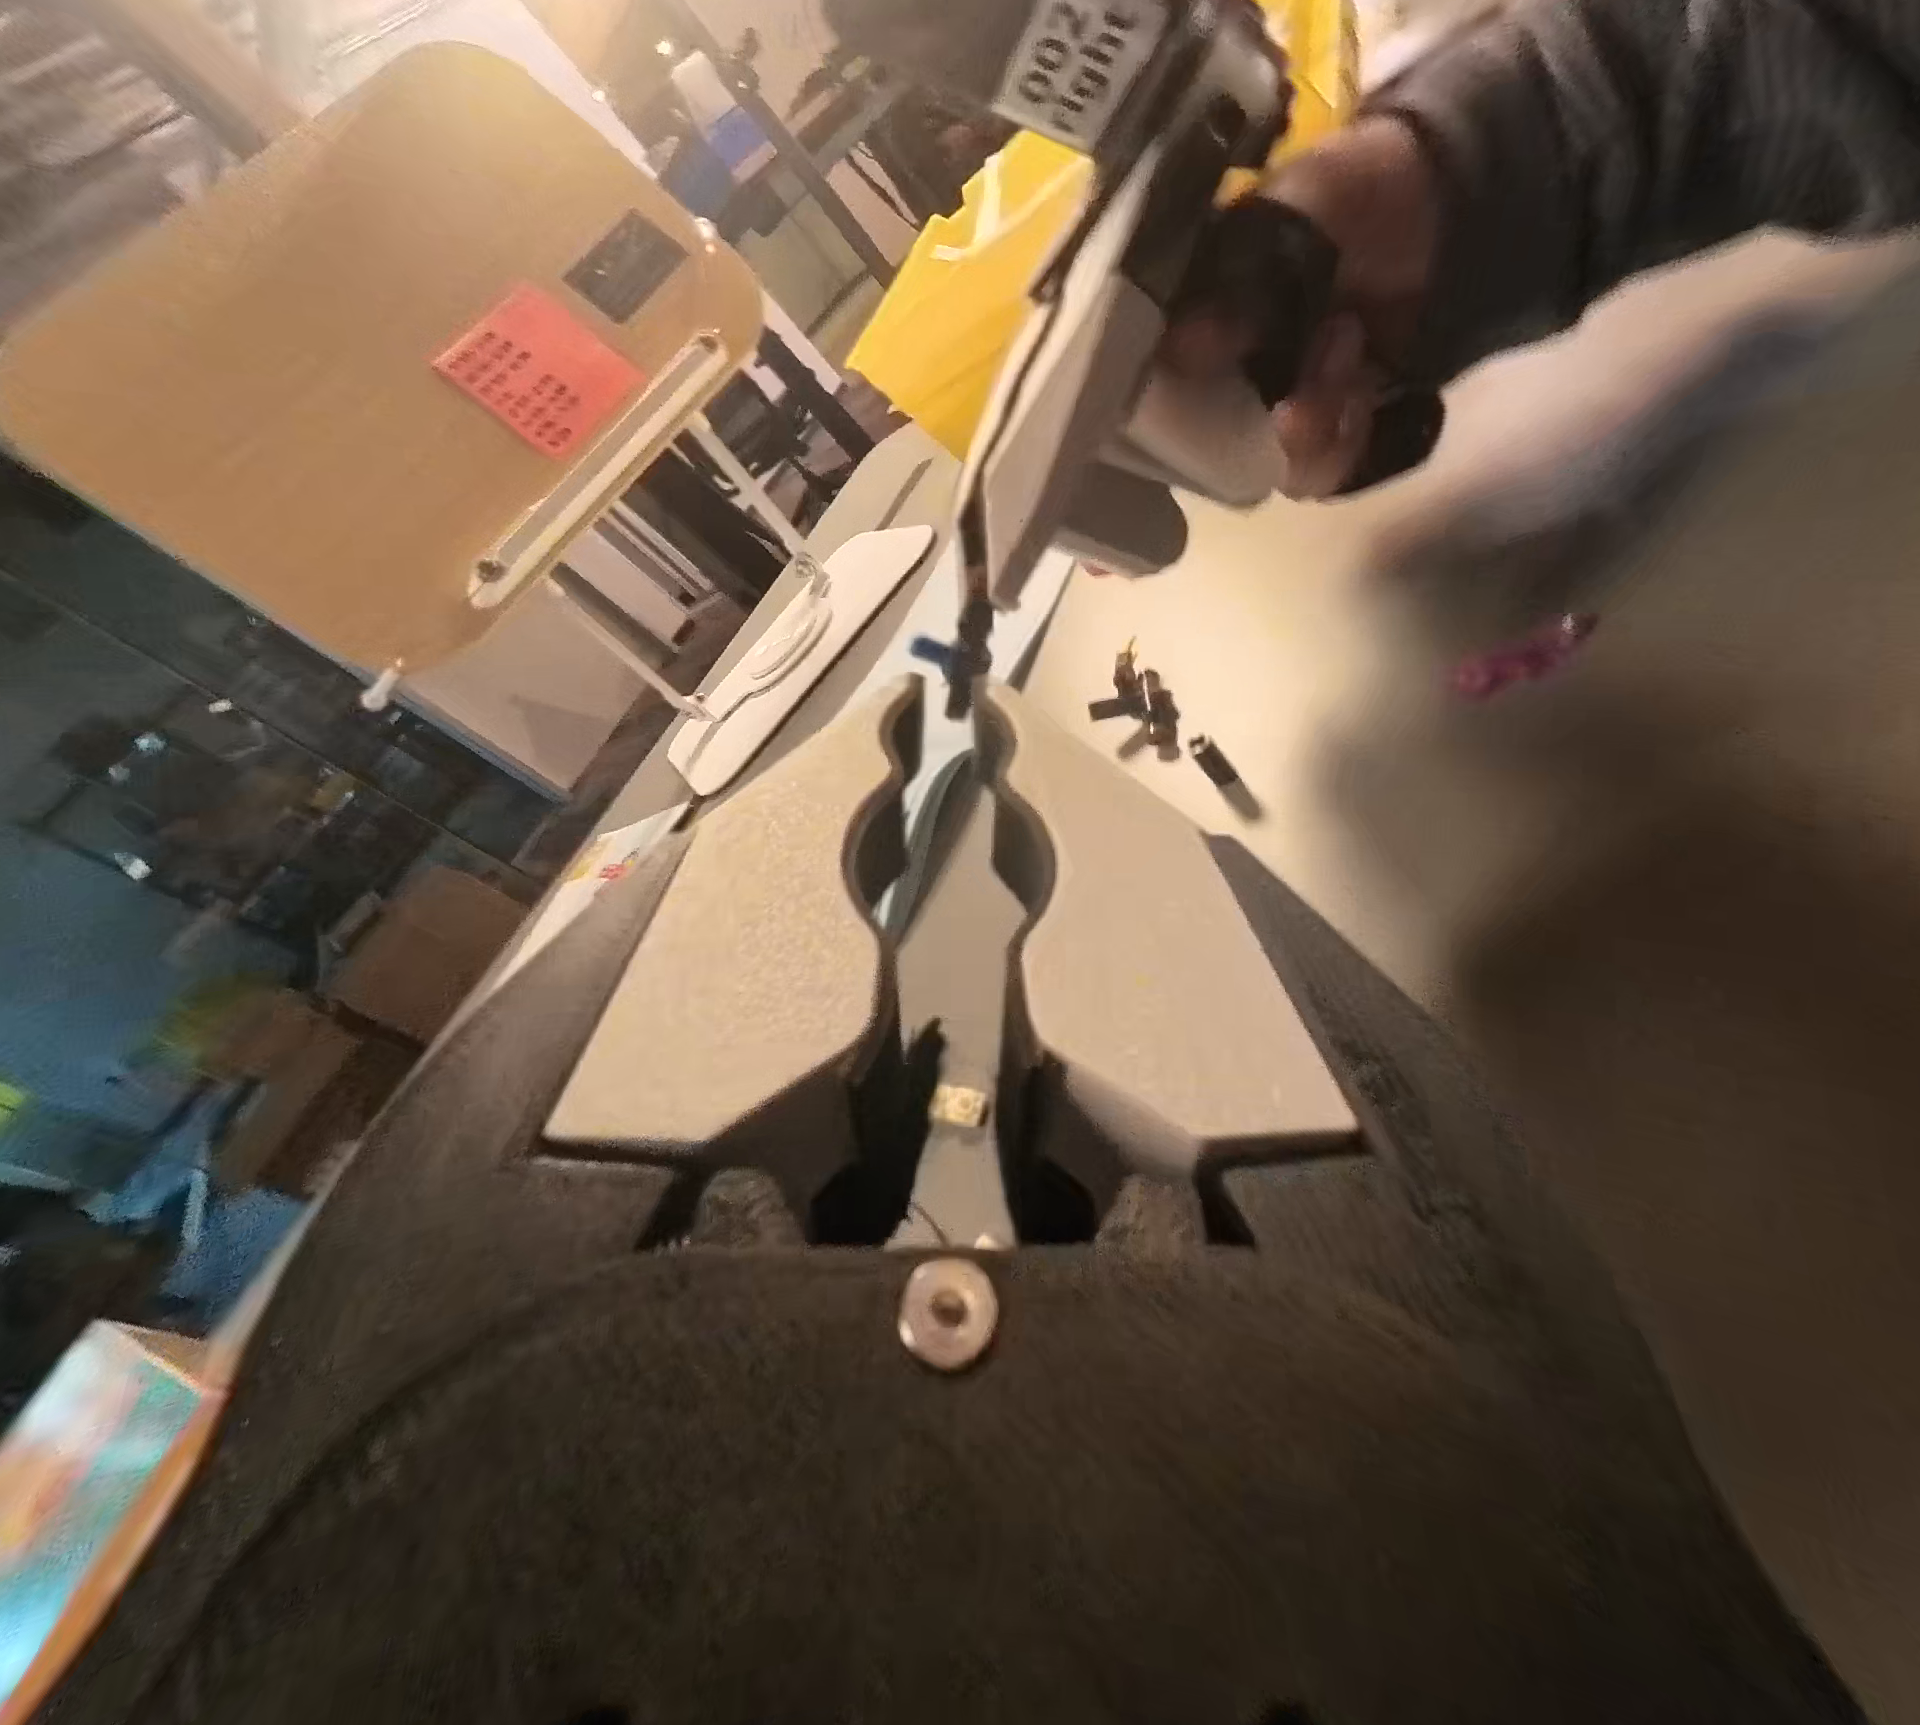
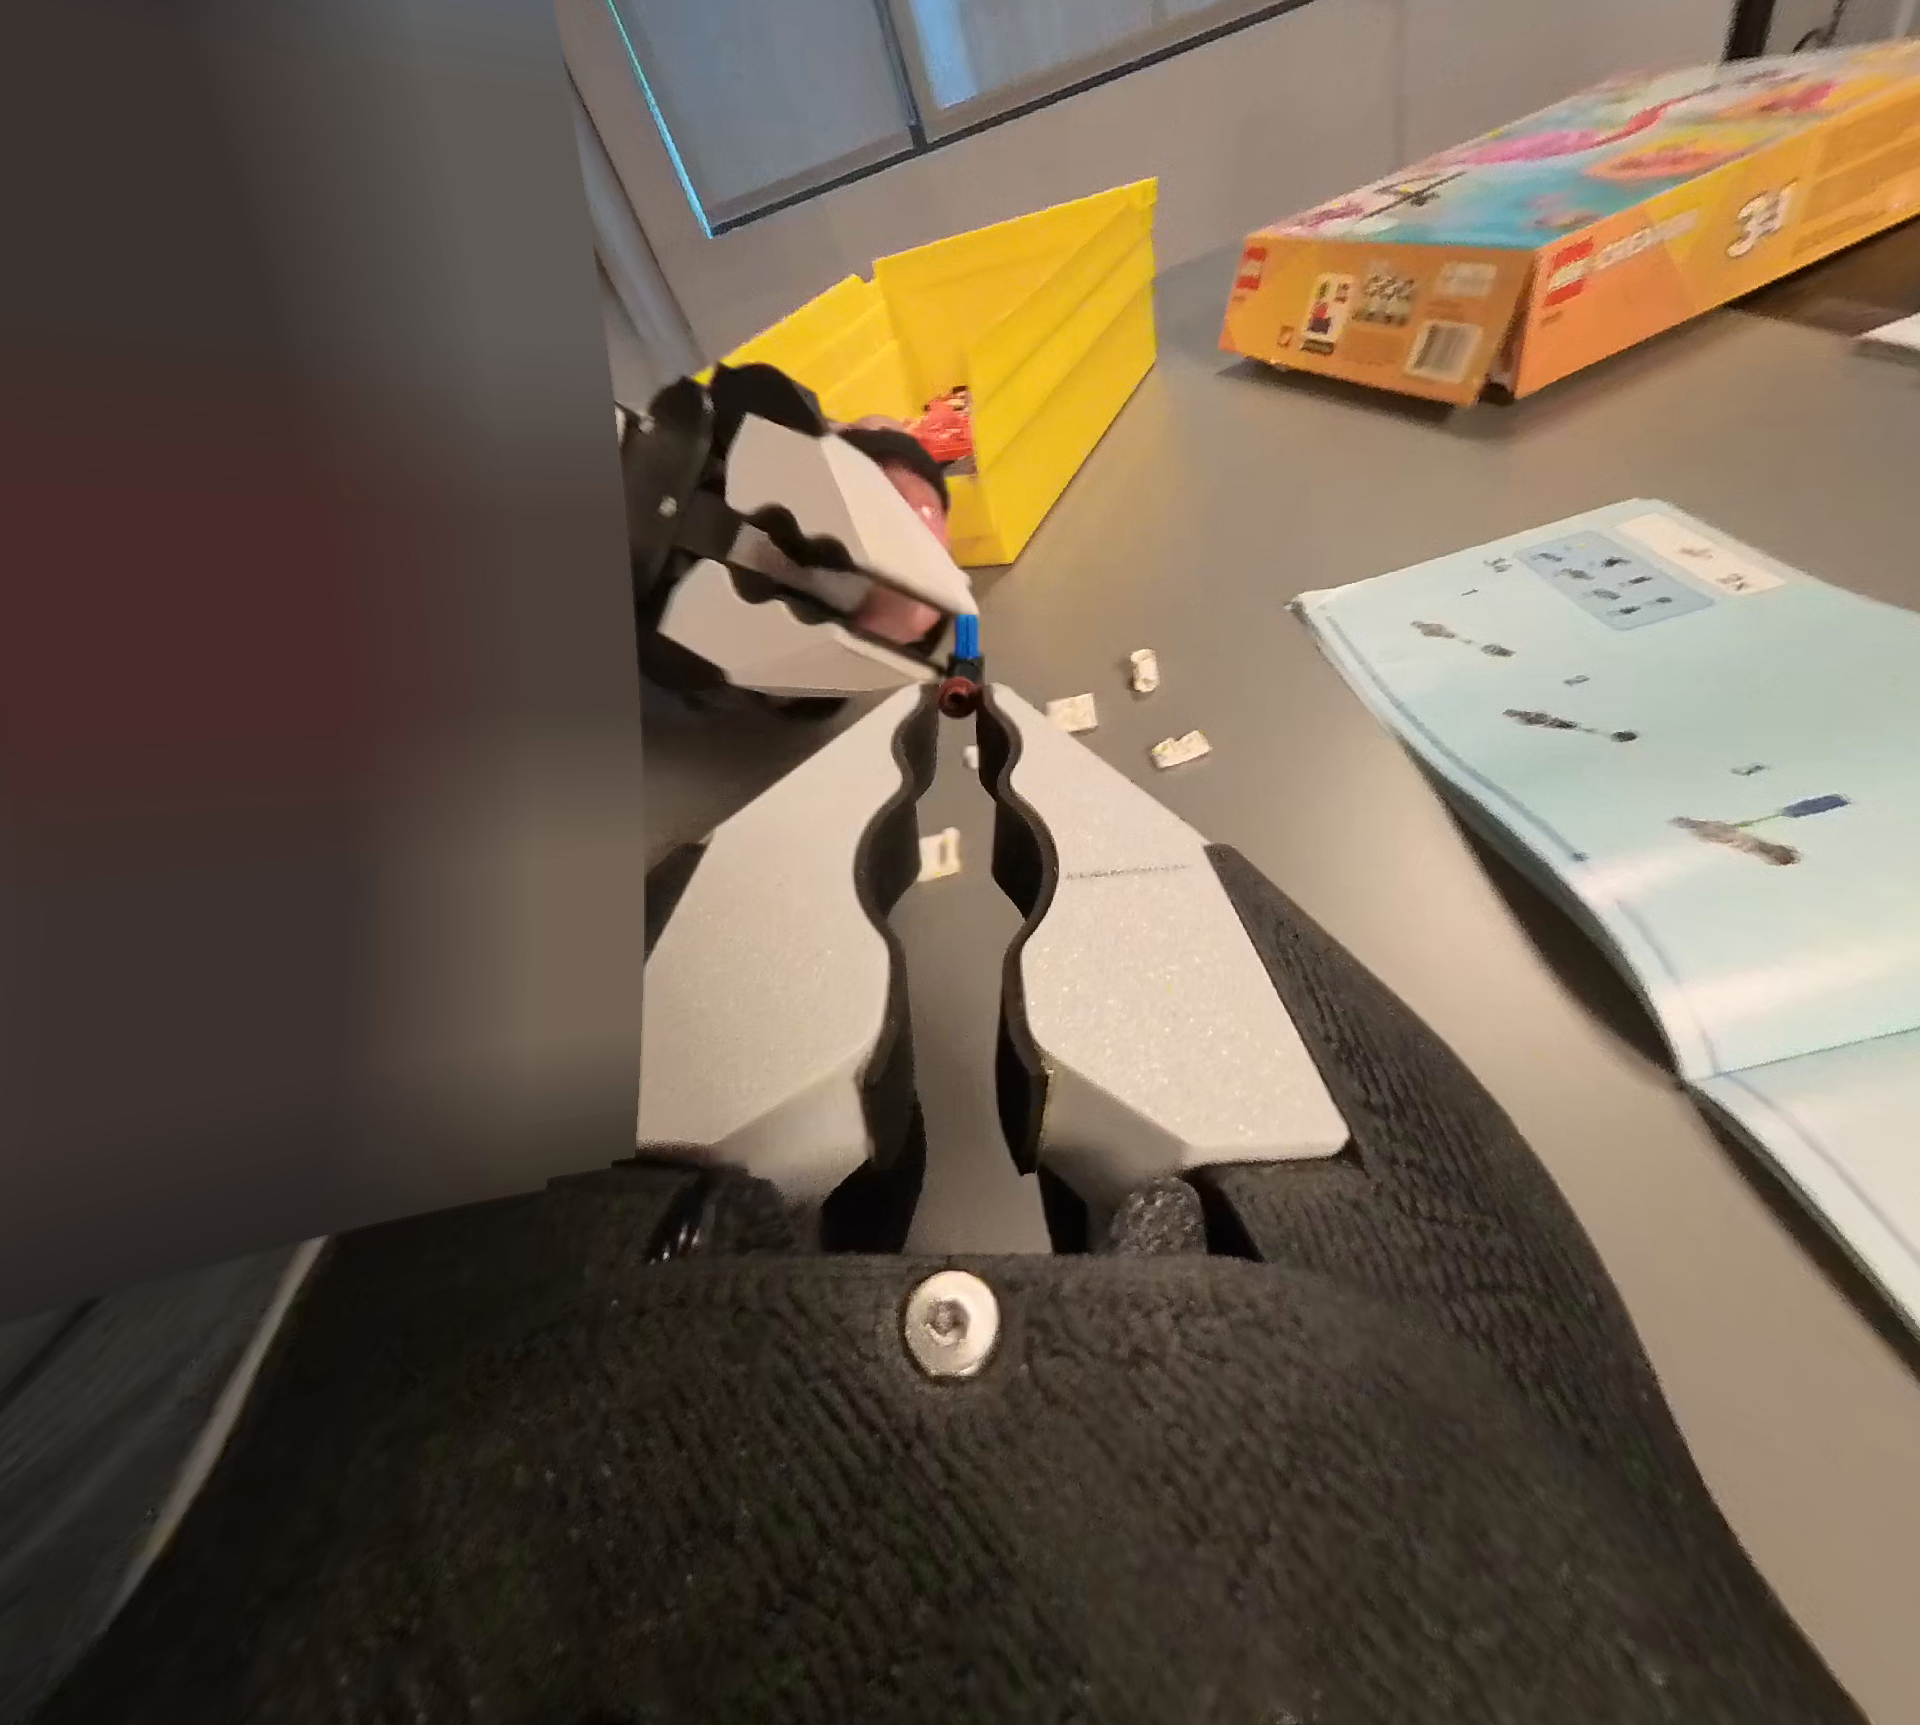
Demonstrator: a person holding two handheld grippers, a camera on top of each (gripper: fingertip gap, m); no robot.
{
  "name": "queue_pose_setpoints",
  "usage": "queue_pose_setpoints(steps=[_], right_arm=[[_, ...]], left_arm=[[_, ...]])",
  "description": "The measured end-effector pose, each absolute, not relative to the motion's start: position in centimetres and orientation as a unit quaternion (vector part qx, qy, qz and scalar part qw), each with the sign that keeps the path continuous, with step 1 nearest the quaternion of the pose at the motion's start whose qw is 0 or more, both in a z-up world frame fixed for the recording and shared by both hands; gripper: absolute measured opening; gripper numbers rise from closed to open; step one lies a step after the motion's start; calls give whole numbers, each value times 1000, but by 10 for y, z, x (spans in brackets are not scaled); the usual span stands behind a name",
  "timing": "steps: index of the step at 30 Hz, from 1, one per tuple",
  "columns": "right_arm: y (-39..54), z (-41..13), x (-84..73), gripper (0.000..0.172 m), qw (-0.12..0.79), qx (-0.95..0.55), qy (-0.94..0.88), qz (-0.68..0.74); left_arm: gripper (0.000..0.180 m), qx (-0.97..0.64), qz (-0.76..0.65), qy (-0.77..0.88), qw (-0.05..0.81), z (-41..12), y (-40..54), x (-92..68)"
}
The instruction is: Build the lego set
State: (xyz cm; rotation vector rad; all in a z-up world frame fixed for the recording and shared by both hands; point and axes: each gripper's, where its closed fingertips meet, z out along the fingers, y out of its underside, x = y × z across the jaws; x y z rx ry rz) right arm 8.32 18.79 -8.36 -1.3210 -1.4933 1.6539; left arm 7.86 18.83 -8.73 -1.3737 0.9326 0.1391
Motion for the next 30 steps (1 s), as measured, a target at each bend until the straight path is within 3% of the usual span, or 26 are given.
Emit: queue_pose_setpoints(steps=[1, 4, 8, 13, 21, 30], right_arm=[[190, -84, 82, 6, 293, -489, -559, 602], [202, -81, 77, 6, 385, -481, -573, 540], [211, -70, 76, 6, 524, -435, -590, 434], [206, -70, 74, 6, 624, -352, -639, 280], [194, -78, 67, 6, 670, -266, -676, 153], [188, -81, 66, 8, 670, -247, -685, 146]], left_arm=[[16, -618, 43, 395, 678, -83, 189, 79], [36, -651, -38, 308, 693, -71, 193, 75], [47, -683, -207, 178, 677, -65, 200, 71], [47, -691, -322, 124, 635, -70, 203, 71], [36, -697, -342, 142, 614, -78, 201, 79], [30, -696, -383, 166, 584, -83, 197, 79]])
